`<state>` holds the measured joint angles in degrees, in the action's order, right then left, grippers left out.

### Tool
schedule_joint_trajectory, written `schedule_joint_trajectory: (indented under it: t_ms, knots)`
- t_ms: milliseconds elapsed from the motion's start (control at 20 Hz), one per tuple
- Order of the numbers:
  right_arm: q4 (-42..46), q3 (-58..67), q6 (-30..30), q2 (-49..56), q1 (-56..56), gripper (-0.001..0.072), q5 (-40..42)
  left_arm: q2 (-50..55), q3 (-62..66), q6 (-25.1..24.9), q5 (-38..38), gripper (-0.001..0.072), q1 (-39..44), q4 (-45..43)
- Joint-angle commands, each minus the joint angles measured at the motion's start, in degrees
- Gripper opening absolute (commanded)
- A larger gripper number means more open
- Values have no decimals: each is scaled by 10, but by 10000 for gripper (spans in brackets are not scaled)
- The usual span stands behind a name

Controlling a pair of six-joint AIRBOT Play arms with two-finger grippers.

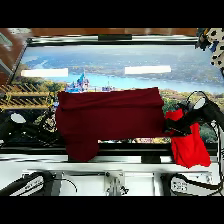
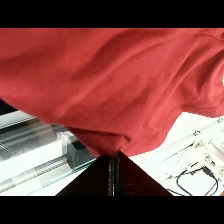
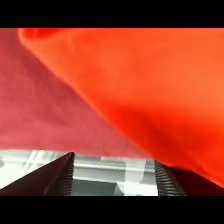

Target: Fold the shirts.

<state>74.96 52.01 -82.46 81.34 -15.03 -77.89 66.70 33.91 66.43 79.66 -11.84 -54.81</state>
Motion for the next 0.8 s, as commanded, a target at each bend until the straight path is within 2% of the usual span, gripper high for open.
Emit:
schedule_joint_trajectory:
  t_ms: [0,250,300,400,450,750]
  knots:
    - [-14,0,-11,4,0,596,24,0,1,0,1,30,0,0]
    - [-13,0,-13,26,37,593,29,0,1,0,4,30,0,0]
    - [-11,0,-10,32,49,479,29,0,1,0,8,30,0,0]
    - [0,3,-11,31,60,159,26,0,3,-2,15,30,0,0]
    - [2,9,-10,27,59,72,18,0,9,-7,17,30,0,0]
    - [0,86,9,-32,54,71,-9,0,127,-13,52,29,0,4]
